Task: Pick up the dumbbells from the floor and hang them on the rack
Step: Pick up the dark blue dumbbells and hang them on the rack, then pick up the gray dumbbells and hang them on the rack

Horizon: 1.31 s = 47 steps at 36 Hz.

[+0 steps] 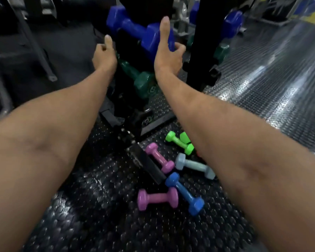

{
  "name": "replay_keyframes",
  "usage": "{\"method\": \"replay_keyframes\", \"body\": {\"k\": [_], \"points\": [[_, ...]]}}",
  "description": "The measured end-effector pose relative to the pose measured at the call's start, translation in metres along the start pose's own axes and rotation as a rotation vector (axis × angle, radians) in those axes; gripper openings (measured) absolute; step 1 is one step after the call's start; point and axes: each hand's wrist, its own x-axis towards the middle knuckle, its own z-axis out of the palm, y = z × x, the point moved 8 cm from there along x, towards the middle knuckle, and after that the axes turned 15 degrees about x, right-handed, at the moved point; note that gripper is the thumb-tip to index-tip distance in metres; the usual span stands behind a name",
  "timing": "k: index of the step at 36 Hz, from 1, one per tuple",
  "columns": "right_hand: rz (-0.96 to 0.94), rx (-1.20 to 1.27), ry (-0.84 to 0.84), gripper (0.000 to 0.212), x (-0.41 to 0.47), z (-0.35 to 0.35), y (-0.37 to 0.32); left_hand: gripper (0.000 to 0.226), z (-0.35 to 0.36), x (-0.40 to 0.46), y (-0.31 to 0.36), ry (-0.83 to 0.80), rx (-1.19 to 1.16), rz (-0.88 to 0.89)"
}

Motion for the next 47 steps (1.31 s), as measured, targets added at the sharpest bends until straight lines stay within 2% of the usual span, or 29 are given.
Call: {"method": "replay_keyframes", "body": {"k": [3, 6, 12, 17, 20, 24, 27, 30, 33, 35, 38, 42, 47], "points": [[0.004, 0.054, 0.018, 0.055, -0.006, -0.010, 0.016, 0.044, 0.000, -0.027, -0.017, 0.031, 0.013, -0.021], [-0.026, 0.056, 0.085, 0.056, -0.011, -0.022, 0.028, 0.051, 0.008, -0.052, -0.045, 0.017, 0.022, -0.085], [-0.052, -0.127, 0.163, 0.055, -0.011, -0.065, 0.082, 0.054, 0.037, -0.086, -0.113, -0.028, 0.051, -0.196], [-0.028, -0.328, 0.133, 0.053, 0.010, -0.109, 0.125, 0.069, 0.066, -0.102, -0.162, -0.190, 0.111, -0.275], [-0.061, -0.439, 0.107, 0.050, 0.036, -0.115, 0.117, 0.074, 0.081, -0.108, -0.174, -0.296, 0.143, -0.303], [-0.169, -0.554, 0.062, 0.049, 0.071, -0.120, 0.091, 0.066, 0.095, -0.114, -0.179, -0.363, 0.186, -0.305], [-0.147, -0.607, 0.082, 0.050, 0.095, -0.147, 0.080, 0.064, 0.104, -0.120, -0.179, -0.314, 0.186, -0.300], [-0.088, -0.708, 0.017, 0.055, 0.116, -0.171, 0.075, 0.060, 0.107, -0.132, -0.180, -0.174, 0.185, -0.311], [-0.058, -0.837, -0.066, 0.061, 0.128, -0.199, 0.076, 0.060, 0.113, -0.152, -0.191, -0.013, 0.107, -0.430], [-0.034, -0.912, -0.077, 0.066, 0.132, -0.226, 0.080, 0.062, 0.126, -0.170, -0.202, 0.017, 0.060, -0.547], [0.026, -0.996, -0.067, 0.068, 0.134, -0.266, 0.088, 0.068, 0.156, -0.198, -0.222, -0.142, 0.100, -0.642], [0.092, -0.992, 0.004, 0.075, 0.141, -0.319, 0.088, 0.069, 0.199, -0.225, -0.222, -0.372, 0.246, -0.505], [0.187, -0.991, 0.069, 0.084, 0.133, -0.378, 0.113, 0.058, 0.234, -0.238, -0.203, -0.518, 0.305, -0.336]]}}
